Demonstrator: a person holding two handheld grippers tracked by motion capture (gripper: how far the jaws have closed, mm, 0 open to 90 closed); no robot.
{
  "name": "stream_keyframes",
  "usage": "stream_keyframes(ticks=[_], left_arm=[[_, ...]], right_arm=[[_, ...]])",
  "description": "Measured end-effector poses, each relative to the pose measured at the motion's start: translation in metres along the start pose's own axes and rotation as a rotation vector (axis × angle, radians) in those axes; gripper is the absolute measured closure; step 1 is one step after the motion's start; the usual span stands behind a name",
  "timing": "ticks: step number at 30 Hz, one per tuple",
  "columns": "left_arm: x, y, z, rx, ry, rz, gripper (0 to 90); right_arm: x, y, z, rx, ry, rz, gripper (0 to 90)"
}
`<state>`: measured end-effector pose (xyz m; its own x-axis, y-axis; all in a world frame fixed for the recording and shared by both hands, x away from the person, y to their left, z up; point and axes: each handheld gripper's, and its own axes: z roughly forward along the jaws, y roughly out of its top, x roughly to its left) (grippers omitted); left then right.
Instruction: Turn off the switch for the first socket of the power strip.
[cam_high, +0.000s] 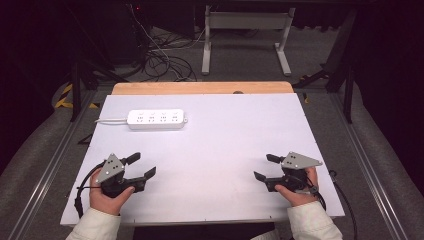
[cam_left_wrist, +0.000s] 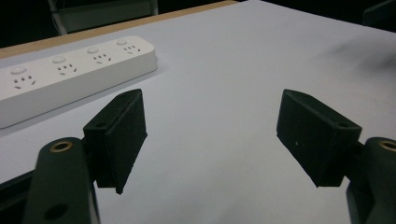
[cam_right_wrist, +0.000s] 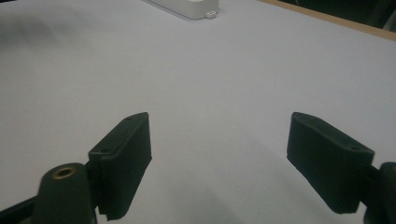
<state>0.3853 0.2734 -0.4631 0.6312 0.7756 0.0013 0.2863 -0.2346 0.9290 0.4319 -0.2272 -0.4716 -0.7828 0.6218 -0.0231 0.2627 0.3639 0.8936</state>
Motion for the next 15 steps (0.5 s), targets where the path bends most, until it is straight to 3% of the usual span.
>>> stream_keyframes(ticks=[8, 15], left_arm=[[0.0000, 0.0029, -0.0006, 0.008, -0.004, -0.012, 27.5], [0.0001, 0.0055, -0.0010, 0.027, -0.002, 0.016, 28.3]], right_arm=[[-0.0003, -0.0044, 0.0004, 0.017, -0.007, -0.011, 25.4], [0.0009, -0.0049, -0.0008, 0.014, -0.012, -0.012, 26.8]])
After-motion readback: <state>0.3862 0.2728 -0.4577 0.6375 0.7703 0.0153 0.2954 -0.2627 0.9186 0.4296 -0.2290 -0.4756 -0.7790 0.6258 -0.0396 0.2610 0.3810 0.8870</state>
